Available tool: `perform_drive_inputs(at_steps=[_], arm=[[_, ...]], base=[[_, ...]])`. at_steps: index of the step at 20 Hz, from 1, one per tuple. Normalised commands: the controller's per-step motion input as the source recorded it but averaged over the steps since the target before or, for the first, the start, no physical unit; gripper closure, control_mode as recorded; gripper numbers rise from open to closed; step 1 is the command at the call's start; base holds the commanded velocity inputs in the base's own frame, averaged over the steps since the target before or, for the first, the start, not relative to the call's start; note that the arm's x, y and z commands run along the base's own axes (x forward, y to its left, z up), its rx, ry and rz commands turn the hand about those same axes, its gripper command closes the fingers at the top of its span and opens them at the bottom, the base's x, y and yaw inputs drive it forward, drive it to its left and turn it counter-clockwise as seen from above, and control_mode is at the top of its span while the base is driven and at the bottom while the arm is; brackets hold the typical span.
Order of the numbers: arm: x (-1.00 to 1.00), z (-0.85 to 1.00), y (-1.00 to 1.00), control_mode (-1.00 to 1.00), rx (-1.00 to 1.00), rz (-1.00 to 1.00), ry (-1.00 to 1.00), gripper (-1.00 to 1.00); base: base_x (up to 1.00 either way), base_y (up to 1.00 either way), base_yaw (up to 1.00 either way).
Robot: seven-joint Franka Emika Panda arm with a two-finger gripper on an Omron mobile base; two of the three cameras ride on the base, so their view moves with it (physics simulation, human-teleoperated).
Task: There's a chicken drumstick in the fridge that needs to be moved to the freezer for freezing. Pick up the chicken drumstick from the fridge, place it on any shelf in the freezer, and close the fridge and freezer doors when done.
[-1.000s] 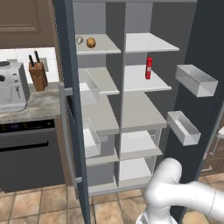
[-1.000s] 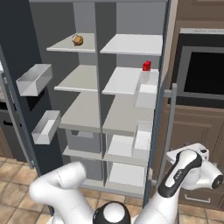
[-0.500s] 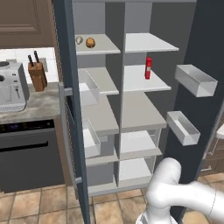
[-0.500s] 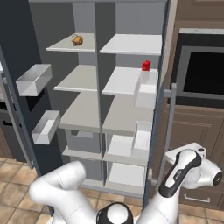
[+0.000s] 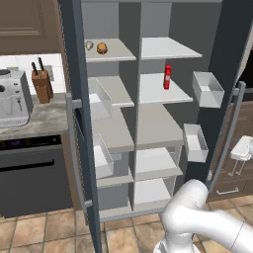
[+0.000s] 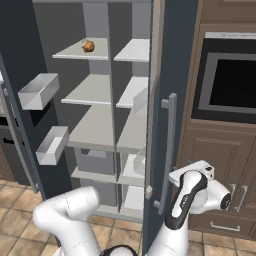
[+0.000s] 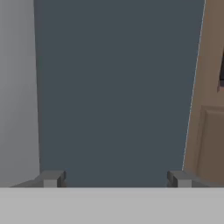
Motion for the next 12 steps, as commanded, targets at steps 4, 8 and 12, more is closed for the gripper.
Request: perform_drive_inputs(at_steps=[4,8,12], arm=[[0.18,0.00,1.00,-1.00,0.00,-0.16,-0.14,-1.00],[0.29,0.00,1.00,-1.00,0.00,-0.18,-0.10,-1.00],[0.34,0.00,1.00,-1.00,0.00,-0.17,0.00,-1.00]], base=[[0.00,0.00,0.00],[0.00,0.00,0.00],[0.00,0.00,0.00]])
